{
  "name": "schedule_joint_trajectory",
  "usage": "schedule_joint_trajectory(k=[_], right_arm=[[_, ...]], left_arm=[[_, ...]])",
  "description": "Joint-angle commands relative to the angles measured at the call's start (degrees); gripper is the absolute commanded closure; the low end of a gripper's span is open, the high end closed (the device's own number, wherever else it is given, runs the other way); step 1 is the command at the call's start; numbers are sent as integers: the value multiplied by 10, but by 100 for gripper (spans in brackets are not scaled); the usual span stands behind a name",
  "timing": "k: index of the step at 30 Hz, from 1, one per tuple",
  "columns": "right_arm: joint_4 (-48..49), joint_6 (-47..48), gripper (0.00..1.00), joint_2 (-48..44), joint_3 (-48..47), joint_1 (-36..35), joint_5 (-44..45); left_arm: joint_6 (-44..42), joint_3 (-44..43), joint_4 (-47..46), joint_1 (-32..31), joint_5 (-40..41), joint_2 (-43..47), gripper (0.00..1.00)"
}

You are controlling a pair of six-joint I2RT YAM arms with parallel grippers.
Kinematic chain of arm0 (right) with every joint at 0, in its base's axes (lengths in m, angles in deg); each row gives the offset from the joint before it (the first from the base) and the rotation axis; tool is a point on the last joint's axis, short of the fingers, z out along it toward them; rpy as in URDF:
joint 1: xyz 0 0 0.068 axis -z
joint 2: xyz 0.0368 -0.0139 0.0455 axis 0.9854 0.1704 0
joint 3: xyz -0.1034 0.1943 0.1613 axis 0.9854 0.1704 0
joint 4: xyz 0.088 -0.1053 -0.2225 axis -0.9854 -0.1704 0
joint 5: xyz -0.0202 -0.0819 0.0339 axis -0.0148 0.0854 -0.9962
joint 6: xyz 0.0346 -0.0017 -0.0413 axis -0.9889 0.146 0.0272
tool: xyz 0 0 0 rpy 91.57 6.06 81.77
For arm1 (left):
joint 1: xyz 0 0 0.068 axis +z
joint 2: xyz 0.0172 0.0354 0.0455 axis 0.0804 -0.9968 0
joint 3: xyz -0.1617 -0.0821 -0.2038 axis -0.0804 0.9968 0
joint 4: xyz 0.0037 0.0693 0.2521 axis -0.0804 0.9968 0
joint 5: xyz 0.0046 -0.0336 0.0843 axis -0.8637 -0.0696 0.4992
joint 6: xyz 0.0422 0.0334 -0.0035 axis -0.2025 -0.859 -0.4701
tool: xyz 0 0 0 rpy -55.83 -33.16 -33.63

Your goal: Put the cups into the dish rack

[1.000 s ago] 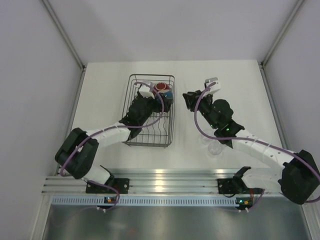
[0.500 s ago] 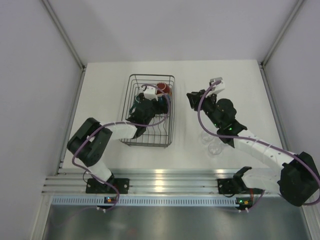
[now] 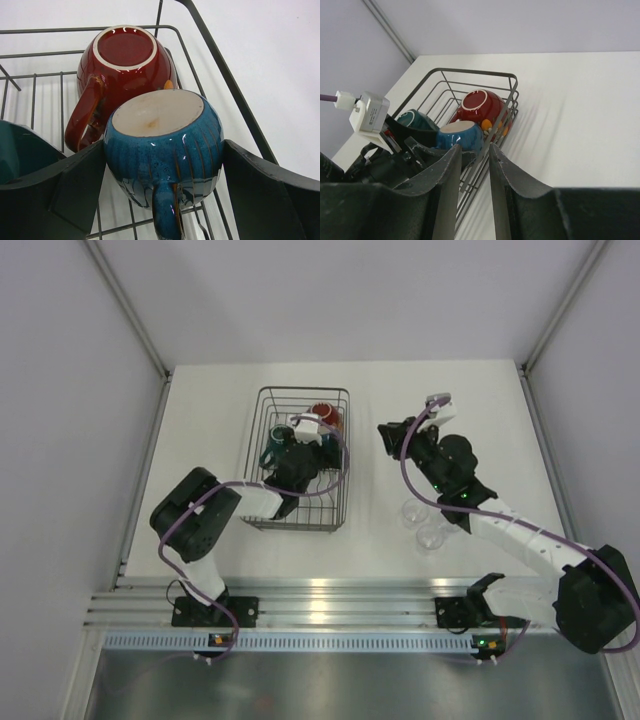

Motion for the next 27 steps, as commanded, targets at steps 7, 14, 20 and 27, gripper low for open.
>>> schedule_joint_trajectory(k=[7, 14, 20, 27], right_arm=[[41, -14, 69, 2, 7, 16, -24], [41, -18, 64, 1, 8, 19, -30], [43, -19, 64, 3, 9, 19, -33], [44, -20, 64, 4, 8, 19, -39]], left_arm=[[-48, -11, -81, -7, 55, -20, 100], [-46, -1, -81, -14, 71, -25, 64], [-44, 6, -81, -27, 96, -10, 9], [-61, 15, -82, -54, 140, 12, 1]])
